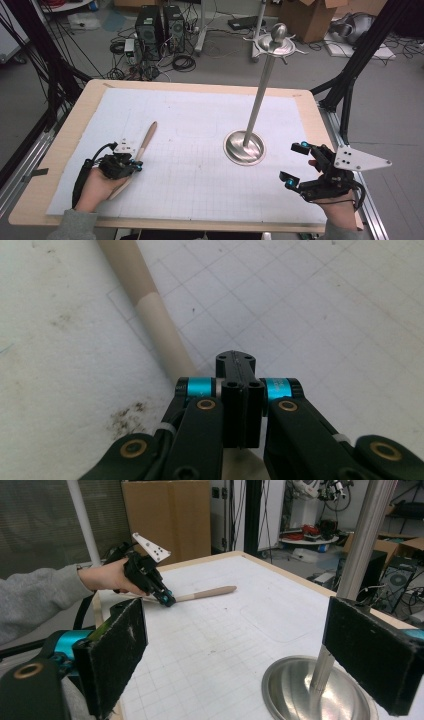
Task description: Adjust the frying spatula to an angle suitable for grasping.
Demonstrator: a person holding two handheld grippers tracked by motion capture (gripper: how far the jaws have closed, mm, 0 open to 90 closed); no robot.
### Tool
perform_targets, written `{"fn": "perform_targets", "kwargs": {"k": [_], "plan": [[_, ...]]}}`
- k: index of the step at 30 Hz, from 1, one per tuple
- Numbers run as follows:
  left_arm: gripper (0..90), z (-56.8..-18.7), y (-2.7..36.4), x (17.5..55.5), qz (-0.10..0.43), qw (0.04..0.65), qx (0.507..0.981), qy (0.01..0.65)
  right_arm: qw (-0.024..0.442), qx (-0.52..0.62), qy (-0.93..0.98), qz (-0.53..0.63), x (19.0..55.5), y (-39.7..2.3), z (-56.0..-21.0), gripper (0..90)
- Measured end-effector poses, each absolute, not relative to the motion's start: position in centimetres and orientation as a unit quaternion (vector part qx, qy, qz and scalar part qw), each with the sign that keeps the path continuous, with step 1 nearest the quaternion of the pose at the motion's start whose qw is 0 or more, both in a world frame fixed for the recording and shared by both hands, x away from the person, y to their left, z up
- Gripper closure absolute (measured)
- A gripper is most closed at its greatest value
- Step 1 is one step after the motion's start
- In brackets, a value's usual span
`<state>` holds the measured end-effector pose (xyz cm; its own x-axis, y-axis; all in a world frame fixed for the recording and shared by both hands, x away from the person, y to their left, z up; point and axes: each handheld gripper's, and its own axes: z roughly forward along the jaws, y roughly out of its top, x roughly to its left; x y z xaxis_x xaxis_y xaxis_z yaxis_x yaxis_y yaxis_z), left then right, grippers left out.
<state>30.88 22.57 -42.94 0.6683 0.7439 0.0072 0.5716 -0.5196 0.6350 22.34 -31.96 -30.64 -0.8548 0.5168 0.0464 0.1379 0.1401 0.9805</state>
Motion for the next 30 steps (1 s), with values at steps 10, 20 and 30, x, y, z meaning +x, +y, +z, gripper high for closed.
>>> {"fn": "perform_targets", "kwargs": {"k": [10, 20, 30], "plan": [[89.9, -43.0, 24.3, 30.5, 0.134, 0.311, 0.859, 0.383, 0.155, 0.218, 0.740, 0.617, 22.5, -31.9, -30.6, 9.7], [89.8, -42.1, 26.0, 31.1, 0.142, 0.379, 0.820, 0.404, 0.154, 0.219, 0.741, 0.615, 22.6, -31.7, -30.6, 9.7], [89.8, -41.6, 26.3, 33.2, 0.156, 0.399, 0.783, 0.451, 0.149, 0.221, 0.748, 0.608, 22.7, -31.4, -30.9, 9.7]]}}
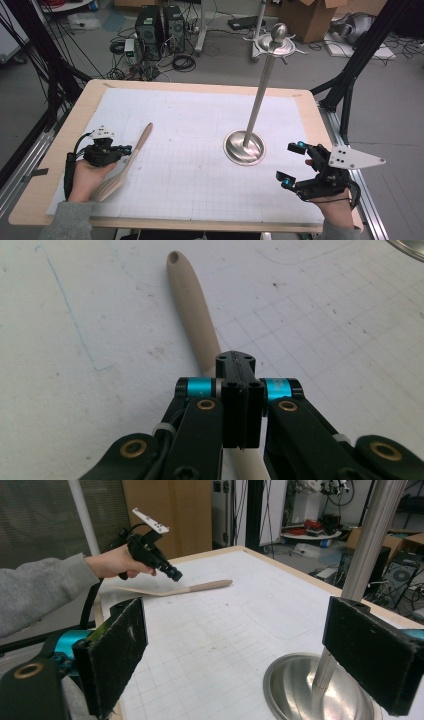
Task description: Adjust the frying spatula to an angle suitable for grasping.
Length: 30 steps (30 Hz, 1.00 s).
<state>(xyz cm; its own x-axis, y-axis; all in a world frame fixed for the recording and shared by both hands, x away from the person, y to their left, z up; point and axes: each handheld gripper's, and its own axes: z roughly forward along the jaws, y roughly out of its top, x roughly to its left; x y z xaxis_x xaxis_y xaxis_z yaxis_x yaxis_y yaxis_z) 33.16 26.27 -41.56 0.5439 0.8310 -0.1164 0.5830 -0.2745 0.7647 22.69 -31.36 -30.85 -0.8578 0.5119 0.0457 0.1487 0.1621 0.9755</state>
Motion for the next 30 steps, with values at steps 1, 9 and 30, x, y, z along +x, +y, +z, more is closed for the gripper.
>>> {"fn": "perform_targets", "kwargs": {"k": [1, 9, 30], "plan": [[89.8, -41.6, 26.2, 33.3, 0.157, 0.399, 0.784, 0.450, 0.150, 0.221, 0.749, 0.607, 22.7, -31.3, -30.9, 9.7], [89.9, -42.6, 26.1, 34.5, 0.166, 0.396, 0.781, 0.454, 0.151, 0.222, 0.749, 0.606, 22.2, -31.6, -30.9, 9.7], [89.8, -43.9, 25.6, 36.2, 0.130, 0.362, 0.799, 0.462, 0.154, 0.231, 0.748, 0.603, 21.5, -32.0, -31.1, 9.7]]}}
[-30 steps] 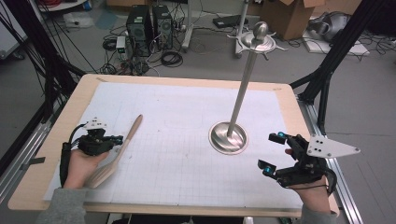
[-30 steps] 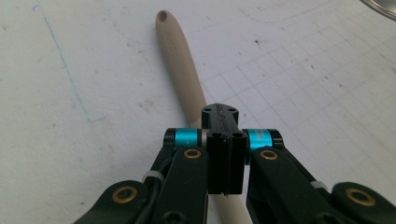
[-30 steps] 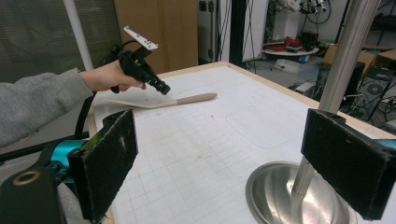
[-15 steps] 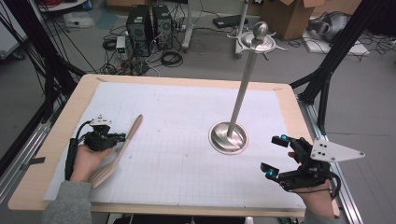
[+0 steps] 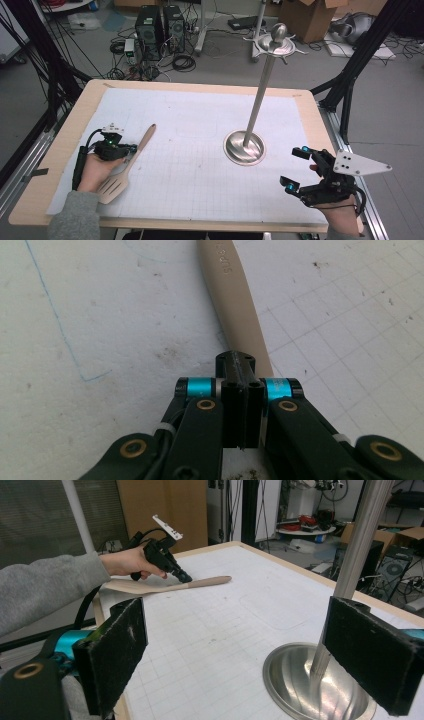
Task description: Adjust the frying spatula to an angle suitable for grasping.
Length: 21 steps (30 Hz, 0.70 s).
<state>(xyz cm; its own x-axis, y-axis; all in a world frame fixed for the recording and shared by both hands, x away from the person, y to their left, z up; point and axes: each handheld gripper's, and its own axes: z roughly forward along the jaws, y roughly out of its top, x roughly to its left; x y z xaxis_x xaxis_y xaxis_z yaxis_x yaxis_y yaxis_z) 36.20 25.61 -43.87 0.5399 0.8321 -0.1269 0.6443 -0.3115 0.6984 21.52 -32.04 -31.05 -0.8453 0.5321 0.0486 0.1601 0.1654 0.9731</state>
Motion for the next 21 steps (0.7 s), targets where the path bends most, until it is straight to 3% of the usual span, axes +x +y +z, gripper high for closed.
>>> {"fn": "perform_targets", "kwargs": {"k": [21], "plan": [[89.8, -43.6, 23.8, 36.6, 0.138, 0.345, 0.836, 0.403, 0.151, 0.235, 0.752, 0.597, 21.6, -31.8, -31.2, 9.7]]}}
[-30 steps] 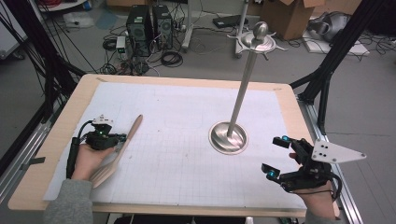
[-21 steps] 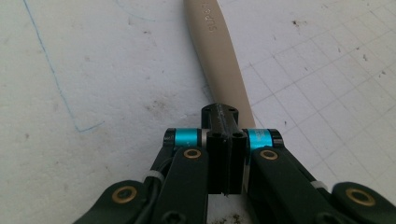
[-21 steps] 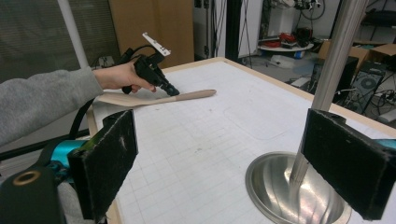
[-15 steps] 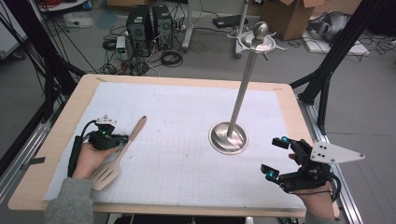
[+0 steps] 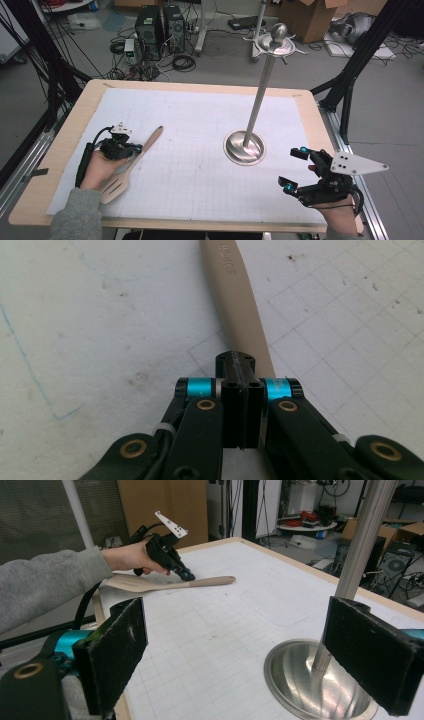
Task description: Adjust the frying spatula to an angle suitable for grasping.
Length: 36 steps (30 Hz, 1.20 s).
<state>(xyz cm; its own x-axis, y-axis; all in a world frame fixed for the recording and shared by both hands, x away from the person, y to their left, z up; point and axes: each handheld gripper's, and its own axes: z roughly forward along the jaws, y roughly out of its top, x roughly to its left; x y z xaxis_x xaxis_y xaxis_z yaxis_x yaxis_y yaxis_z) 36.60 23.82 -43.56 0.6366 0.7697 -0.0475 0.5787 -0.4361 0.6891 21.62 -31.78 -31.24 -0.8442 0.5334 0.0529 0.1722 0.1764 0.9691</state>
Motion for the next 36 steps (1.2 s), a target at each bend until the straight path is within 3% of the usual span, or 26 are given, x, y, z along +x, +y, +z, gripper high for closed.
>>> {"fn": "perform_targets", "kwargs": {"k": [22, 28, 36], "plan": [[89.8, -43.6, 22.4, 36.6, 0.125, 0.362, 0.853, 0.355, 0.152, 0.235, 0.752, 0.597, 21.5, -31.9, -31.3, 9.7], [89.8, -42.6, 22.9, 36.1, 0.160, 0.370, 0.834, 0.378, 0.150, 0.236, 0.752, 0.597, 21.5, -31.9, -31.4, 9.7], [89.7, -40.9, 23.2, 34.8, 0.160, 0.400, 0.807, 0.403, 0.152, 0.234, 0.748, 0.602, 21.5, -32.1, -31.2, 9.7]]}}
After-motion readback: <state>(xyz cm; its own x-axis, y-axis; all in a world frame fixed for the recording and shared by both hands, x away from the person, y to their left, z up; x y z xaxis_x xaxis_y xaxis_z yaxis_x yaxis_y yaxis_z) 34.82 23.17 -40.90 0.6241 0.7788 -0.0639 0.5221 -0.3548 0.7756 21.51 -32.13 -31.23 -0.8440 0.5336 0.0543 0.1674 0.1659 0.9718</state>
